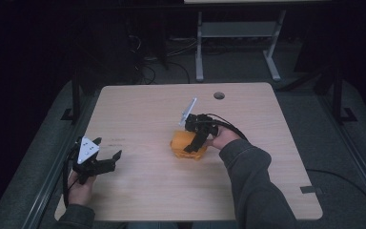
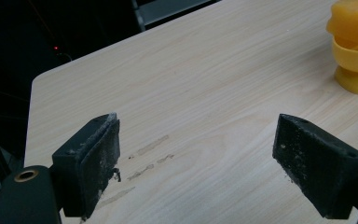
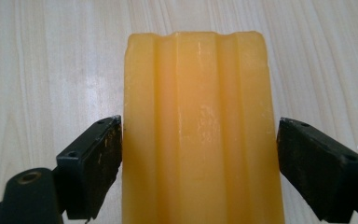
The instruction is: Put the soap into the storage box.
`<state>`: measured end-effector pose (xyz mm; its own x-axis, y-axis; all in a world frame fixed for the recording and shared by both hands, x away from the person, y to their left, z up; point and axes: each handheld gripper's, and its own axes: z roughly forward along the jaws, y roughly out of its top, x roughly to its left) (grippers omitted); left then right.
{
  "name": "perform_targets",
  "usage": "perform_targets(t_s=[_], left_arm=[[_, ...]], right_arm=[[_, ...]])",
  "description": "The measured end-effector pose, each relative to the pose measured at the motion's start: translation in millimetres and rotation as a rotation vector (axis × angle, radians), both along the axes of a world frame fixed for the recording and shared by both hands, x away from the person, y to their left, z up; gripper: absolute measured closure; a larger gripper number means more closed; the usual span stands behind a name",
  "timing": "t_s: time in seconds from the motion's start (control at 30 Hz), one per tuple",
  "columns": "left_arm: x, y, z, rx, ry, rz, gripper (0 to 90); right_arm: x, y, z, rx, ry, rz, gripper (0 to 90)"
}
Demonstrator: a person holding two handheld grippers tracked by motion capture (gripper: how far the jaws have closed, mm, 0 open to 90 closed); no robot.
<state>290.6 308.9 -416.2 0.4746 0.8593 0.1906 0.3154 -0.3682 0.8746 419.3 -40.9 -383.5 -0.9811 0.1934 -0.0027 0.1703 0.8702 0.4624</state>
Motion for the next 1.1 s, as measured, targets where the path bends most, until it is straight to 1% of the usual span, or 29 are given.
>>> perform_targets(t_s=[0.1, 0.13, 0.3, 0.37, 0.43, 0.6, 0.7, 0.73, 0.93, 1.03, 1.1], left_arm=[[-0.2, 0.0, 0.2, 0.002, -0.001, -0.001, 14.1], [0.0, 0.1, 0.1, 0.001, 0.000, 0.000, 14.2], [0.1, 0.4, 0.2, 0.000, 0.002, 0.002, 14.1], [0.1, -0.1, -0.2, -0.002, 0.002, 0.002, 14.1], [0.0, -0.4, -0.1, 0.004, 0.002, 0.000, 14.1], [-0.3, -0.9, -0.1, 0.010, 0.005, -0.002, 14.1], [-0.3, -0.8, -0.1, 0.010, 0.006, -0.003, 14.1], [-0.2, -0.9, -0.2, 0.010, 0.006, -0.001, 14.1], [-0.1, -1.1, -0.4, 0.010, 0.007, -0.004, 14.1], [-0.1, -1.2, -0.4, 0.011, 0.008, -0.004, 14.1], [0.1, -1.6, -0.6, 0.009, 0.007, -0.003, 14.2]], right_arm=[[-1.3, -1.2, 2.3, 0.005, 0.000, -0.007, 15.1], [-2.6, -3.7, 5.5, 0.015, -0.014, -0.014, 15.1], [-6.3, -14.0, 13.3, 0.037, -0.026, -0.023, 15.1], [-8.3, -18.8, 16.1, 0.045, -0.032, -0.035, 15.1], [-10.3, -23.7, 18.6, 0.059, -0.036, -0.042, 15.4], [-14.5, -35.6, 21.7, 0.061, -0.043, -0.061, 15.3], [-16.6, -40.5, 22.7, 0.072, -0.045, -0.072, 15.6], [-18.6, -45.7, 23.0, 0.087, -0.046, -0.081, 15.6], [-22.2, -56.1, 25.1, 0.086, -0.044, -0.102, 15.6], [-24.6, -62.4, 25.4, 0.093, -0.049, -0.110, 15.7], [-26.1, -64.9, 25.5, 0.080, -0.045, -0.116, 15.6]])
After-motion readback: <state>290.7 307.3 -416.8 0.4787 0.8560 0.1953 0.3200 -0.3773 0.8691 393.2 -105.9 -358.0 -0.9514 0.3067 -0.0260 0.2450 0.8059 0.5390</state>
